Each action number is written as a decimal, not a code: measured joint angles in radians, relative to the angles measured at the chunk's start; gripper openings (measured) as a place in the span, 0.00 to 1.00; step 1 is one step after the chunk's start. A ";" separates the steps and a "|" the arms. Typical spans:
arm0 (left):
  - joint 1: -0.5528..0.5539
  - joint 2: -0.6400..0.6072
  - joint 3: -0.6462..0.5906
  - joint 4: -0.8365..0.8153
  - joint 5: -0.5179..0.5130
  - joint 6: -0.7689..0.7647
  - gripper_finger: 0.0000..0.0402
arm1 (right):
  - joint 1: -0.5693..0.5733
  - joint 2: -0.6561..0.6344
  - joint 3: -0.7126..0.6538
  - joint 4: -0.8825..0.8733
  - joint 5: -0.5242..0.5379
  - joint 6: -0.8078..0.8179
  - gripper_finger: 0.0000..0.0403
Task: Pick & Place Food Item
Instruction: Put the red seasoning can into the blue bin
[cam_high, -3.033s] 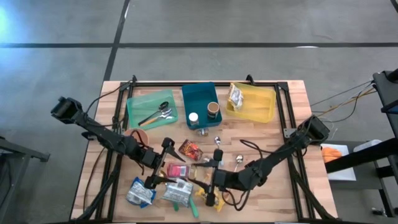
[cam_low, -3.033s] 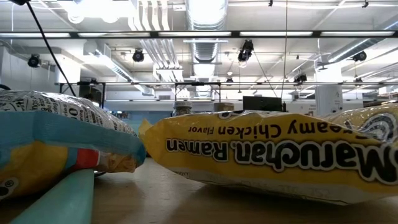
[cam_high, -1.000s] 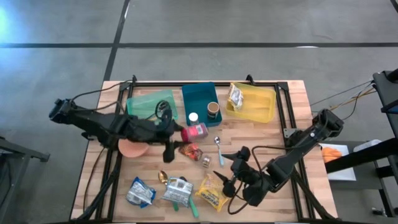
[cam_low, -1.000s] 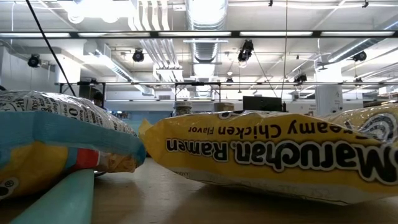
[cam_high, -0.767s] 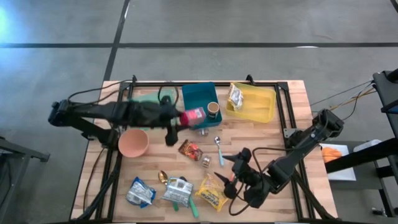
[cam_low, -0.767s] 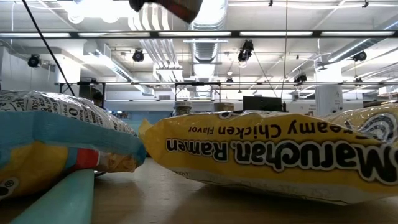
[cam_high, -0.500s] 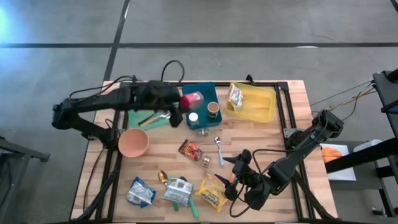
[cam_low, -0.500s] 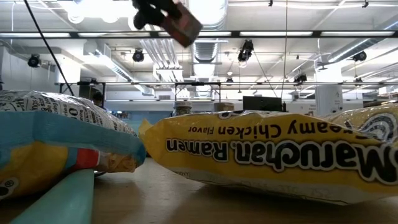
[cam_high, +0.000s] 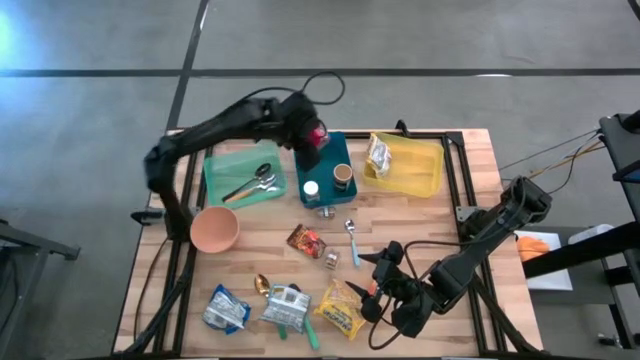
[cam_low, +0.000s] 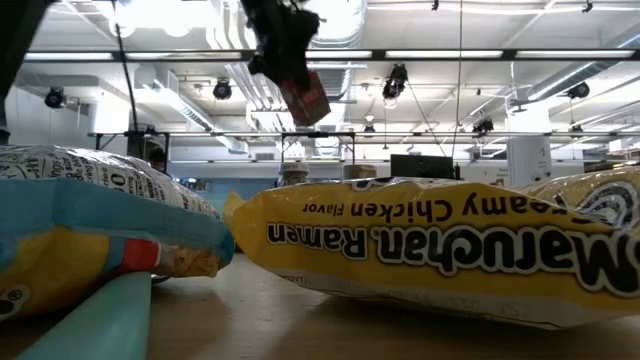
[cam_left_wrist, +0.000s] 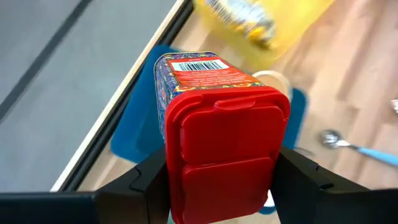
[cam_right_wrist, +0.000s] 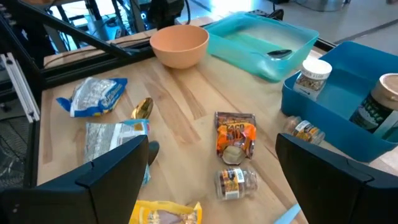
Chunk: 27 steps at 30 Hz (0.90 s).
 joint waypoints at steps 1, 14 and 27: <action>0.013 0.032 0.030 -0.024 0.000 0.000 0.51 | 0.000 0.000 -0.001 0.001 -0.001 0.000 0.87; 0.116 0.240 0.096 -0.152 0.080 0.014 0.51 | 0.000 0.000 -0.008 0.001 -0.003 0.000 0.87; 0.137 0.263 -0.034 -0.107 0.141 0.063 0.51 | 0.000 0.000 -0.008 0.003 -0.003 0.003 0.87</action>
